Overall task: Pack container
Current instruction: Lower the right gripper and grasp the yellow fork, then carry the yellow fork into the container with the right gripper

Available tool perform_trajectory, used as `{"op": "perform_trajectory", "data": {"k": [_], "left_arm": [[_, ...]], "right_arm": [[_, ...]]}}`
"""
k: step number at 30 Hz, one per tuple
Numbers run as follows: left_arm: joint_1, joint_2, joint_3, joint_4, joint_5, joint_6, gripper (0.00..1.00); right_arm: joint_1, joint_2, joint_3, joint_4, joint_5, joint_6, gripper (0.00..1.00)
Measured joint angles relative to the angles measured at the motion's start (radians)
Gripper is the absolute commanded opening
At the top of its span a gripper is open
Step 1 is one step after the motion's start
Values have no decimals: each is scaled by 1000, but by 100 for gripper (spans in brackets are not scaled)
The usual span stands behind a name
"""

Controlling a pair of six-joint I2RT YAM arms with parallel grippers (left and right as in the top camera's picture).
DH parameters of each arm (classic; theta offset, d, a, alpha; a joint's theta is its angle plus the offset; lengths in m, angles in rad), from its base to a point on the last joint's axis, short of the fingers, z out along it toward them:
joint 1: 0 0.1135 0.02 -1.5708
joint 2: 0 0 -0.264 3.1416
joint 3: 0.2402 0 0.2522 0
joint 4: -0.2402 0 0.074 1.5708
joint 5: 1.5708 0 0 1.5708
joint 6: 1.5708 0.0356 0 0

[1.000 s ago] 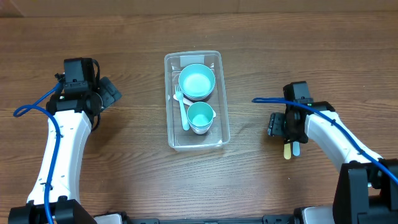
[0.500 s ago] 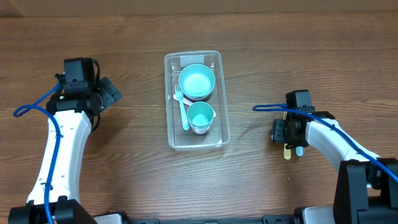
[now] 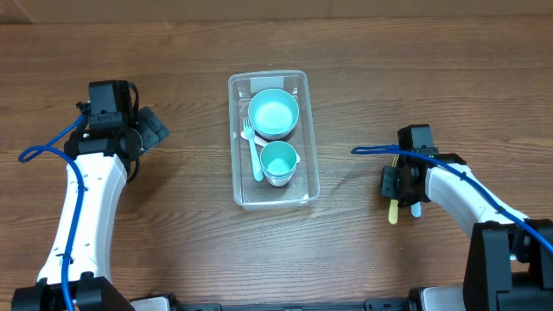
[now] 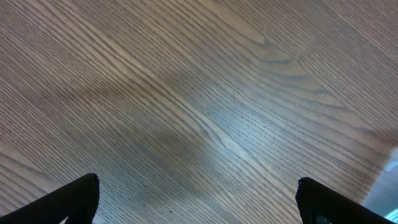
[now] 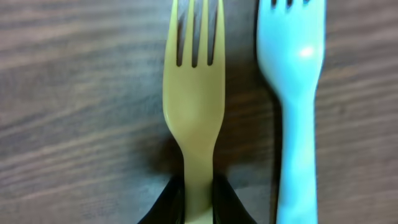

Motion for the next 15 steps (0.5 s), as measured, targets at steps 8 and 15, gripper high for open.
{"op": "perform_trajectory", "data": {"k": [8, 15], "left_arm": [[0, 0, 0, 0, 0, 0, 100], [0, 0, 0, 0, 0, 0, 100]], "right_arm": [[1, 6, 173, -178, -60, 0, 4], [69, 8, 473, -371, -104, 0, 4]]}}
